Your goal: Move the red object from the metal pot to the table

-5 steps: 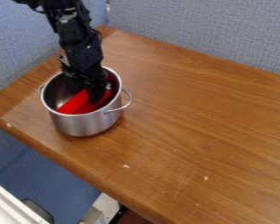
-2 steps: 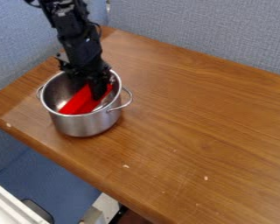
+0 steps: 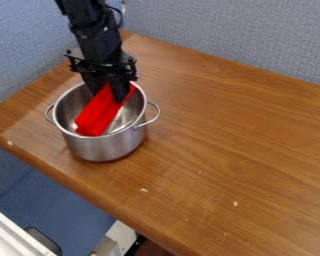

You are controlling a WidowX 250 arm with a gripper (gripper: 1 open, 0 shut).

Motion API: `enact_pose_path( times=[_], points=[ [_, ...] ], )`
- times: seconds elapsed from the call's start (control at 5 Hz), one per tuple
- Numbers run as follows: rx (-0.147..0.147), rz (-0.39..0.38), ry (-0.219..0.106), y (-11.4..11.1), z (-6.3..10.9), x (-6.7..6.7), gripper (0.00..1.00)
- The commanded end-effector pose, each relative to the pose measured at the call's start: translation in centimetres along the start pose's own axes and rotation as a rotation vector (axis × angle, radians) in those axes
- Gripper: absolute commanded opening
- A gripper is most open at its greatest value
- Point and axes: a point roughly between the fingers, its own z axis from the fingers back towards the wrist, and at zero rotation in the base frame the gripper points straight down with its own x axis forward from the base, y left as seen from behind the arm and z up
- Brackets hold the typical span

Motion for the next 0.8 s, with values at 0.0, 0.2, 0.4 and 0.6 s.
enact_pose_path(
  times=[0.0, 0.2, 0.4, 0.6],
  points=[
    [0.031, 0.024, -0.082, -0.1, 1.8, 1.2, 0.0],
    [0.045, 0.079, -0.088, -0.3, 1.6, 0.6, 0.0],
    [0.038, 0.134, -0.099, -0.8, 2.2, -0.1, 0.0],
    [0.026, 0.166, -0.098, -0.3, 2.3, 0.3, 0.0]
  ],
)
